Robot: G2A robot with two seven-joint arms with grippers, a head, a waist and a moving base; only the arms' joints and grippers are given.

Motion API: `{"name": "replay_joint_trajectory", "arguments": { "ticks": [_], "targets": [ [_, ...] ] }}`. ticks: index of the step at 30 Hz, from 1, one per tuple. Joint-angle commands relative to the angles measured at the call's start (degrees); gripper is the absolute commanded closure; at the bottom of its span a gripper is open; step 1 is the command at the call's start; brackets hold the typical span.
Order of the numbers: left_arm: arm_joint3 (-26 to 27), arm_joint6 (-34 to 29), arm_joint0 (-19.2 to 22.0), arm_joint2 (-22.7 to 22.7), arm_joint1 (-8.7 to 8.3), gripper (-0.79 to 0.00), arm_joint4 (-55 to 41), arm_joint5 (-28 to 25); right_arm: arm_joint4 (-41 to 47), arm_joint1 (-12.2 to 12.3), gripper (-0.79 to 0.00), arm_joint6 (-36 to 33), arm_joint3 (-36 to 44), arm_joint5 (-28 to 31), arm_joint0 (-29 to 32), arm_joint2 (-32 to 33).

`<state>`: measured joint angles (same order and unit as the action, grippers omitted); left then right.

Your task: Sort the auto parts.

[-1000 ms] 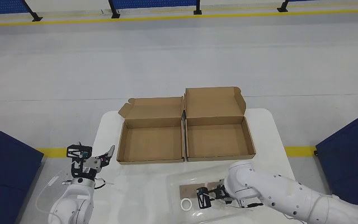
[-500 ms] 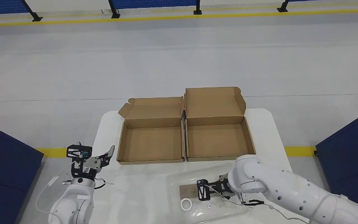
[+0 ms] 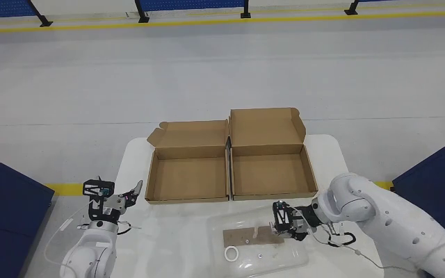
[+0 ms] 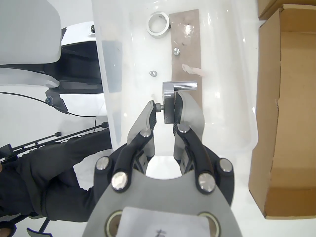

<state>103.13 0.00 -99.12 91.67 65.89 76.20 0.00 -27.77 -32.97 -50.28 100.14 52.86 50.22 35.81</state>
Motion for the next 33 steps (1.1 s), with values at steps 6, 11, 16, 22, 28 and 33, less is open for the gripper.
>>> {"name": "replay_joint_trajectory", "arguments": {
  "ticks": [6,11,16,22,28,33],
  "targets": [
    [0.0,0.0,0.0,0.0,0.00,-0.785,0.0,0.0,-0.1,0.0,0.000,0.0,0.0,-0.1,0.0,0.0],
    [0.0,0.0,0.0,0.0,0.00,-0.785,0.0,0.0,7.9,0.2,0.000,4.6,-4.5,4.6,0.7,0.9],
    [0.0,0.0,0.0,0.0,0.00,-0.785,0.0,0.0,20.4,1.4,0.000,5.5,-6.3,5.1,0.8,1.5],
    [0.0,0.0,0.0,0.0,0.00,-0.785,0.0,0.0,32.9,2.9,0.000,4.0,-5.9,5.1,1.6,2.6],
    [0.0,0.0,0.0,0.0,0.00,-0.785,0.0,0.0,40.9,3.2,0.000,4.0,-4.4,5.1,2.8,2.9],
    [0.0,0.0,0.0,0.0,0.00,-0.785,0.0,0.0,40.9,3.2,0.000,4.0,-4.4,5.1,2.8,2.9]
  ]
}}
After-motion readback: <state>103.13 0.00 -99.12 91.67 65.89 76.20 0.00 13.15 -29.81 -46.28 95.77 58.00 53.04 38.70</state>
